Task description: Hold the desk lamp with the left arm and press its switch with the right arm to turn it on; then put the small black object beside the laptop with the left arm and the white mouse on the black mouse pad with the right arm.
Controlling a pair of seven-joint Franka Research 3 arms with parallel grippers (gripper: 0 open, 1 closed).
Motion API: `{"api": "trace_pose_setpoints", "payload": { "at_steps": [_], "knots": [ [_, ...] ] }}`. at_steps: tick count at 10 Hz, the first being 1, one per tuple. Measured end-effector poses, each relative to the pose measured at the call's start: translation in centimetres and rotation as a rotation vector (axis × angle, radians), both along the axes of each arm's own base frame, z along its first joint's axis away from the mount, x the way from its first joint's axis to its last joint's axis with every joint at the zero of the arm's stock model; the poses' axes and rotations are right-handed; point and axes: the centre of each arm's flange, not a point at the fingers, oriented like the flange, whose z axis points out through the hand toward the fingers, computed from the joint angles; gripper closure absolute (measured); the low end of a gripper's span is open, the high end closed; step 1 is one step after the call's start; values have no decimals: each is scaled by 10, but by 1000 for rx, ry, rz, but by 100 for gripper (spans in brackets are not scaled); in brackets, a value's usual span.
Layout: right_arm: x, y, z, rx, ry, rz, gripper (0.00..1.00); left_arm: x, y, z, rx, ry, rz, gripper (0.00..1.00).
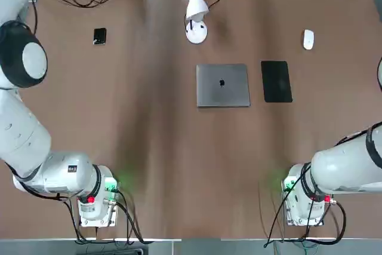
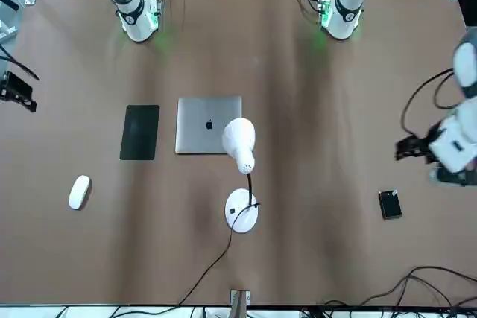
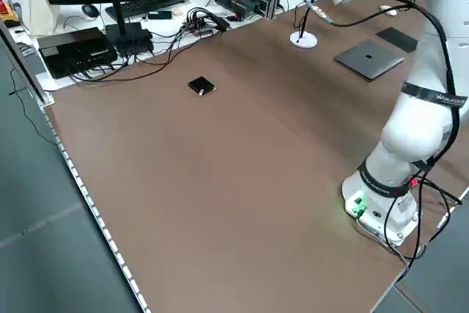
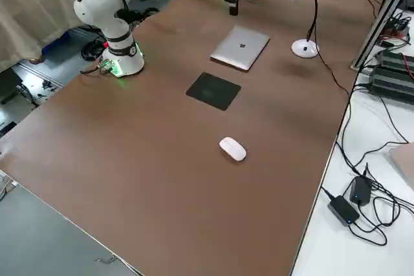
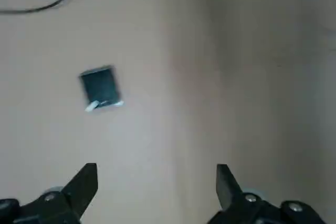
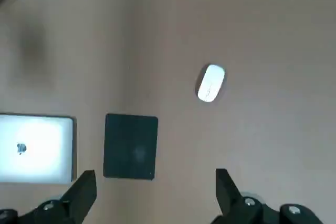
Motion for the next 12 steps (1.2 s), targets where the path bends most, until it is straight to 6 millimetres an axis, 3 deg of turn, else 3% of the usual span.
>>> {"api": "trace_pose_setpoints", "payload": {
  "at_steps": [2,4,6,8,9,11,12],
  "knots": [
    [3,11,-25,95,89,9,0,10,-71,-37,-46,-23,-107,0],
    [12,19,-59,303,135,-9,0,18,-118,-85,-83,-36,-200,0],
    [35,30,-124,533,182,-20,0,23,-156,-130,-103,-53,-372,0],
    [60,44,-202,651,248,-44,0,31,-187,-160,-137,-86,-530,0],
    [72,59,-229,661,238,-49,0,35,-200,-172,-186,-120,-548,0],
    [93,118,-260,632,148,-24,5,39,-226,-216,-289,-206,-623,0],
    [99,152,-267,615,92,-2,16,39,-238,-237,-322,-254,-689,0]
  ]
}}
